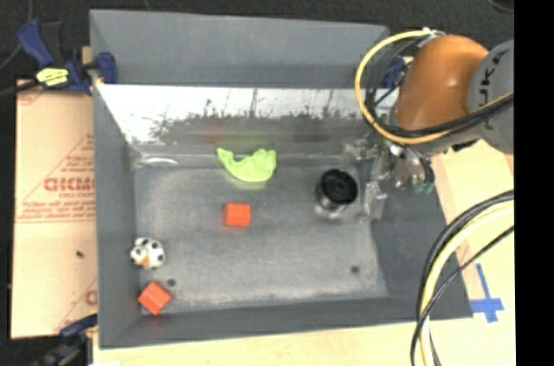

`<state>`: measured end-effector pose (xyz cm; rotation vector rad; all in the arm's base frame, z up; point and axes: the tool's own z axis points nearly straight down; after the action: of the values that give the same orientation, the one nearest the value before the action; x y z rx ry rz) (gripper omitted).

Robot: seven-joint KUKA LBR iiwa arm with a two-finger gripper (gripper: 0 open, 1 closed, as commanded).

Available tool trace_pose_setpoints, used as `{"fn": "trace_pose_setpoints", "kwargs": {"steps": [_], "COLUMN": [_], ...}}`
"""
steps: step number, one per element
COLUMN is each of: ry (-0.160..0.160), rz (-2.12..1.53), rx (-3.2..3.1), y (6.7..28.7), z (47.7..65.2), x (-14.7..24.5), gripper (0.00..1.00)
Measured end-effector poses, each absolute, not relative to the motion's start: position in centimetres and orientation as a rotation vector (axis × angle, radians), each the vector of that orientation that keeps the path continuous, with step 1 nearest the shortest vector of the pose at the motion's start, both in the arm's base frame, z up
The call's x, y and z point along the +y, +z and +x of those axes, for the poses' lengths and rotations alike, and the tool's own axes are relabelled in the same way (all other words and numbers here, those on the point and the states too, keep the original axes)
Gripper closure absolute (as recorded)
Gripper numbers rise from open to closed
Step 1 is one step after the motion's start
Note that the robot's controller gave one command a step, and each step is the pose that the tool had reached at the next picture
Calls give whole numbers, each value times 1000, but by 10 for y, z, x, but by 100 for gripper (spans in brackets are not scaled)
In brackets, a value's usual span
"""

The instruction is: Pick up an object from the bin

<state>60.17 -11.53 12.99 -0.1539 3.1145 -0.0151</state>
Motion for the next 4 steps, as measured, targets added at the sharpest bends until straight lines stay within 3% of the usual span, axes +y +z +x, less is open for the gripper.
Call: {"fn": "trace_pose_setpoints", "kwargs": {"steps": [1,2,3,4], "ry": [-29,-39,-38,-36], "rz": [-697,-1117,-1115,-1101], "rx": [3028,2896,2896,2904], "y": [93,78,78,164], "z": [623,642,642,648], "x": [-106,-101,-101,-109], "gripper": [0,100,100,100]}}
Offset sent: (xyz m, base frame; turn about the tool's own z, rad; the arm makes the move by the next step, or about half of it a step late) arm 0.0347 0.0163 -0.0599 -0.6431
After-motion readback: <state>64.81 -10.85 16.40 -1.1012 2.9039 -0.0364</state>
